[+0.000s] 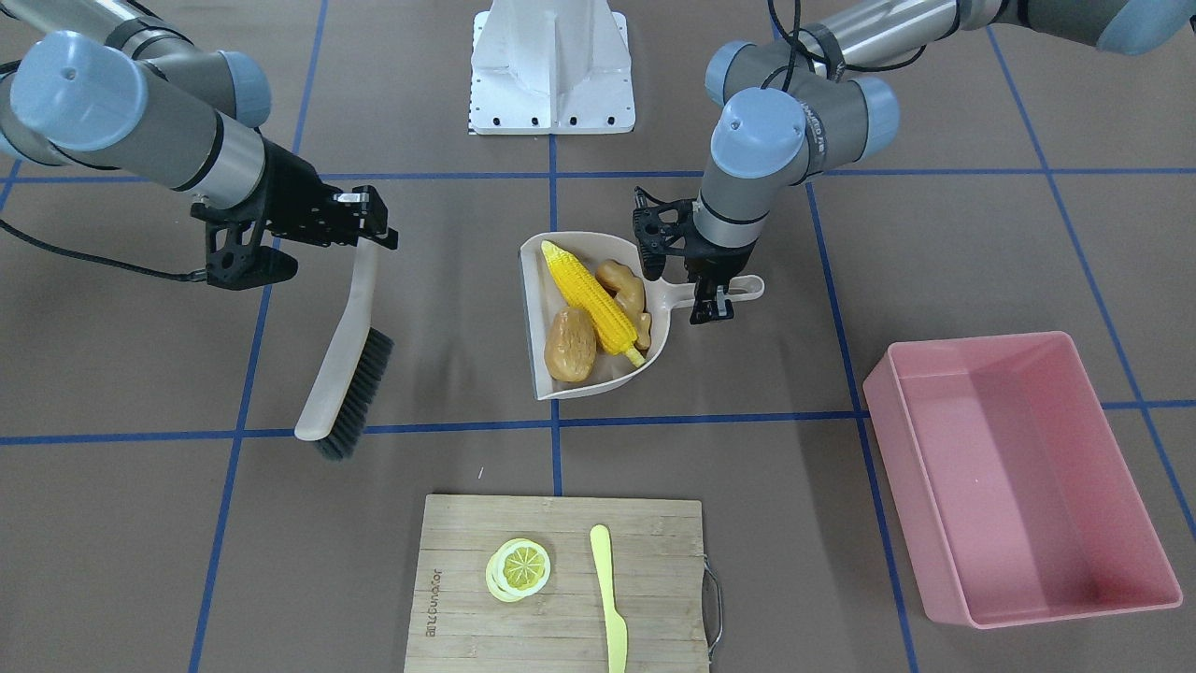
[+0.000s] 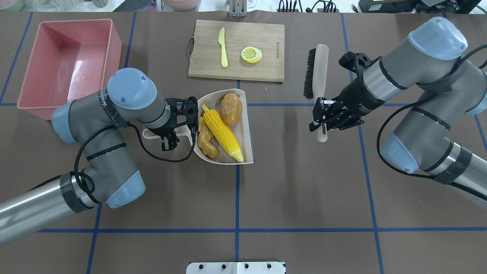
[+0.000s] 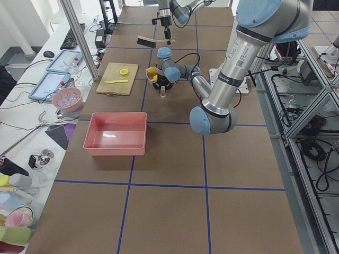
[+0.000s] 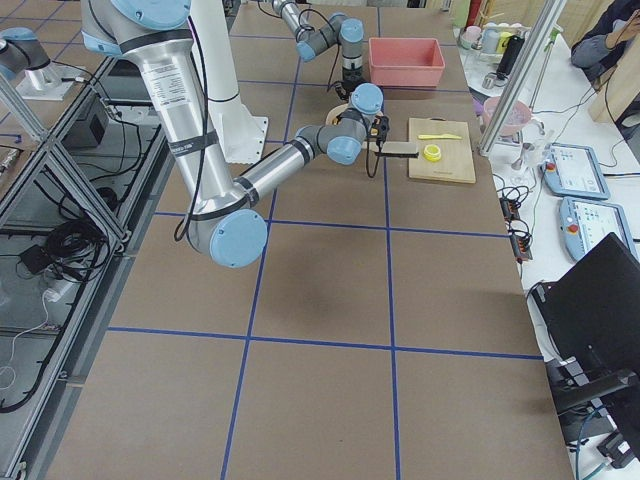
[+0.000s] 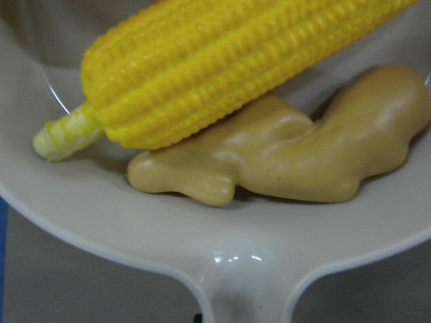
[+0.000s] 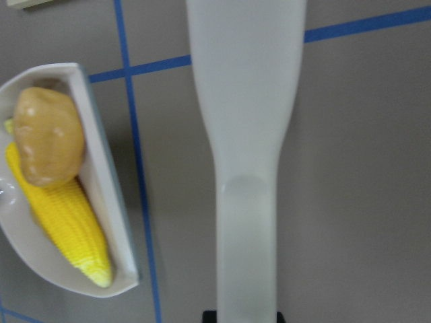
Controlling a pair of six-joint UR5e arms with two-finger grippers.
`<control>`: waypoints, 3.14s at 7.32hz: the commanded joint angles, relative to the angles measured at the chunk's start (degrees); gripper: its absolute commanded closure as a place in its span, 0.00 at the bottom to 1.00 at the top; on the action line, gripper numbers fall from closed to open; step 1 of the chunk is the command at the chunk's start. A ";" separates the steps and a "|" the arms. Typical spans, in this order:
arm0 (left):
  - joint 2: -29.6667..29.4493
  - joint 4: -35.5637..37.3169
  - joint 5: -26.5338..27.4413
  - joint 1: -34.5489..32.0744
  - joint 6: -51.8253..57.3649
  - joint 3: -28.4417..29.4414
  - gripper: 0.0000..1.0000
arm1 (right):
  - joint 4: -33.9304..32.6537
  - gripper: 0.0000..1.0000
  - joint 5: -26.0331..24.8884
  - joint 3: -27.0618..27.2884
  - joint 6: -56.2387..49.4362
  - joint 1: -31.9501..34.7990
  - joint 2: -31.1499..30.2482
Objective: Sweep and dump trash into bin
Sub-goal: 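Lift dustpan over pink bin with left gripper while right gripper withdraws brush, then tilt the dustpan with the left gripper to dump the food into the bin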
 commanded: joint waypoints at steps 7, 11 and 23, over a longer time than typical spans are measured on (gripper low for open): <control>10.96 -10.03 -15.49 -25.47 -4.21 -4.65 1.00 | -13.65 1.00 -4.80 -0.07 -23.15 0.48 -14.82; 16.17 -3.29 -20.87 -37.68 9.64 -4.30 1.00 | -24.10 1.00 -3.92 2.03 -33.07 2.06 -14.75; 12.93 24.05 -12.56 -44.06 24.62 3.17 1.00 | -41.26 1.00 -5.15 4.24 -36.88 2.25 -10.70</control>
